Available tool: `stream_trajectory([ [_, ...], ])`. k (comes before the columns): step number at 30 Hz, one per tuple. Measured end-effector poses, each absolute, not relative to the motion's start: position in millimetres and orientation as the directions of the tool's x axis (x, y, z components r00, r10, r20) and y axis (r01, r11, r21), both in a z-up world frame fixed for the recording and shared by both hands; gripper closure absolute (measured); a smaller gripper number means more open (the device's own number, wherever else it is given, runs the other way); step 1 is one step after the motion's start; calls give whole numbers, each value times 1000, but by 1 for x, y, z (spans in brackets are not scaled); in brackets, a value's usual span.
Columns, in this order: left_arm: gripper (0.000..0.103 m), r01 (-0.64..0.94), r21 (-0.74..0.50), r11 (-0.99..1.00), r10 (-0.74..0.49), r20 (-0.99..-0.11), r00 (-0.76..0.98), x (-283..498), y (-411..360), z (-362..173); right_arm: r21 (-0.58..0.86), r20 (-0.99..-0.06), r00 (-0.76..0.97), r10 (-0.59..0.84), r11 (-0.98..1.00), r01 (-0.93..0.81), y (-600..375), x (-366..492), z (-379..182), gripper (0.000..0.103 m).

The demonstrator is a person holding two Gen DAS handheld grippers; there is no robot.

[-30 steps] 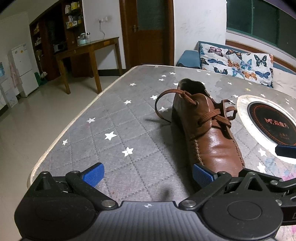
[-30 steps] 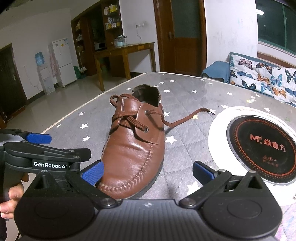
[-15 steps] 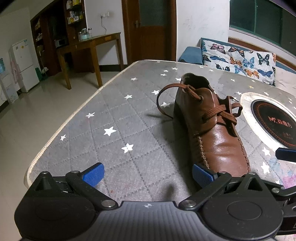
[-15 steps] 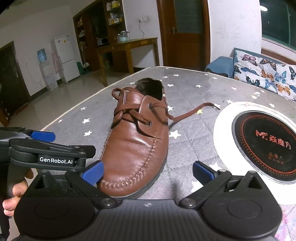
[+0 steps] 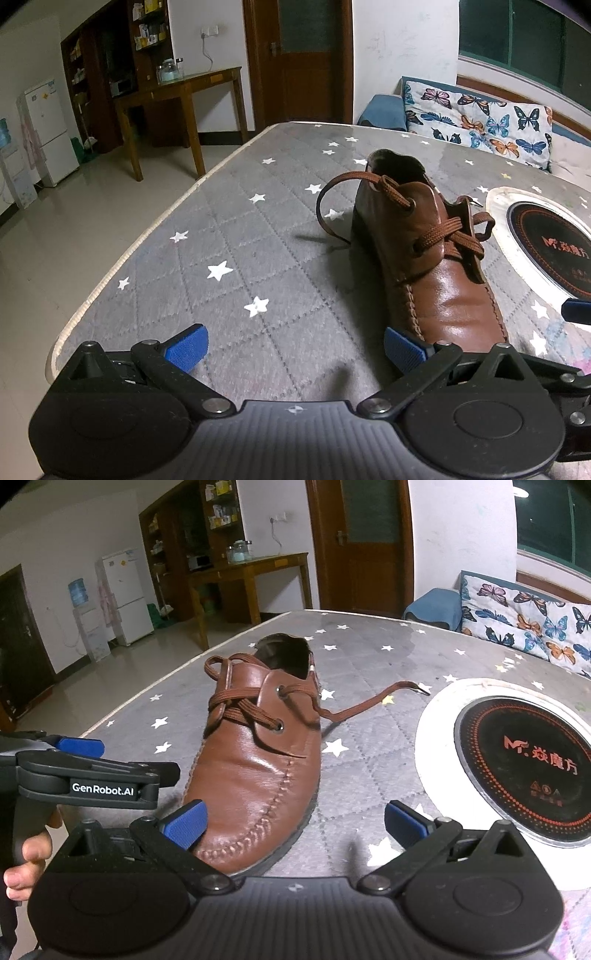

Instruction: Lace up shoes with both hands

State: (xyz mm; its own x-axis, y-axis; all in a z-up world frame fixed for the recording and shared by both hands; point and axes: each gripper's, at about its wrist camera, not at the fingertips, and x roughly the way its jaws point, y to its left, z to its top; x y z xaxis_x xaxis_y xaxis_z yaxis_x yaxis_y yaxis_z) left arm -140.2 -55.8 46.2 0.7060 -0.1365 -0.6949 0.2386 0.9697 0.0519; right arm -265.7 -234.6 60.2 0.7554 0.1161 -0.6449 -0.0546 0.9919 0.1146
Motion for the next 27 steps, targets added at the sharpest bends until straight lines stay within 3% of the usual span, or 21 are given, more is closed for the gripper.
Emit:
stream_trajectory([
  [14, 0, 191, 52, 980, -102, -694, 713, -112, -45, 43, 125, -657, 752, 59, 992, 31, -265, -254, 54, 0],
  [27, 0, 104, 70, 992, -33, -654, 756, -73, -20, 36, 71, -656, 748, -103, 978, 197, -322, -243, 53, 0],
])
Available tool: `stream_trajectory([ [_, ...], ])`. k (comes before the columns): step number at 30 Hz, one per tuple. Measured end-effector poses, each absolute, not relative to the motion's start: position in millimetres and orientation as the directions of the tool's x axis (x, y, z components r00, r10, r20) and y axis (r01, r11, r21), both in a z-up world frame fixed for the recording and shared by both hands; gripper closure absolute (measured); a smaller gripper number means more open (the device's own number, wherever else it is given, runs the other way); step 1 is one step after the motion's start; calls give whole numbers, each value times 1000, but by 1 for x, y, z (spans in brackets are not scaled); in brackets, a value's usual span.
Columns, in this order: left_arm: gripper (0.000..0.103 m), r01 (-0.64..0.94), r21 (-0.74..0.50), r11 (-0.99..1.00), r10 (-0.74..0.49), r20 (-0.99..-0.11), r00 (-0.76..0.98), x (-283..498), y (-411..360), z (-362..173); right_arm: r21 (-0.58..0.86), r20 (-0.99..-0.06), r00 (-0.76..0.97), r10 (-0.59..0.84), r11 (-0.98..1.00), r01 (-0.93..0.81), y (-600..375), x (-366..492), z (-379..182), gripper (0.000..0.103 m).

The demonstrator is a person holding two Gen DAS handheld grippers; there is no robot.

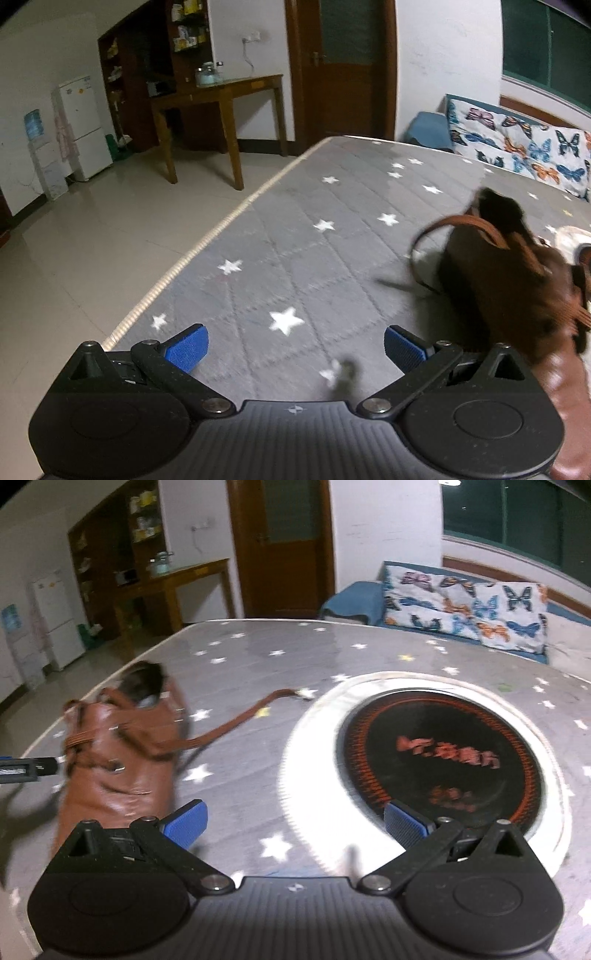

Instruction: Lace up shoes with both hands

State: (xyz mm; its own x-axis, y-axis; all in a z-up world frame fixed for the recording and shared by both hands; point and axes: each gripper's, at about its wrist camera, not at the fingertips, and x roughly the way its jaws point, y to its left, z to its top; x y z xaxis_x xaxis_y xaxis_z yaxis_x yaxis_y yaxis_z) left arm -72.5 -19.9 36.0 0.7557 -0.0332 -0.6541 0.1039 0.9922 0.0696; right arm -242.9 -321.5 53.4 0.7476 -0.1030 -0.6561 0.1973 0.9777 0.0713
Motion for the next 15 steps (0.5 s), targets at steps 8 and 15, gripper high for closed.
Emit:
stream_trajectory([
  [8, 0, 45, 56, 997, 1, -646, 763, -45, -1, 25, 13, -657, 711, -250, 940, 342, -382, -241, 48, 0],
  [15, 0, 8, 49, 999, 26, -655, 755, -26, 7, 13, -20, -640, 661, -392, 868, 497, -453, -246, 37, 0],
])
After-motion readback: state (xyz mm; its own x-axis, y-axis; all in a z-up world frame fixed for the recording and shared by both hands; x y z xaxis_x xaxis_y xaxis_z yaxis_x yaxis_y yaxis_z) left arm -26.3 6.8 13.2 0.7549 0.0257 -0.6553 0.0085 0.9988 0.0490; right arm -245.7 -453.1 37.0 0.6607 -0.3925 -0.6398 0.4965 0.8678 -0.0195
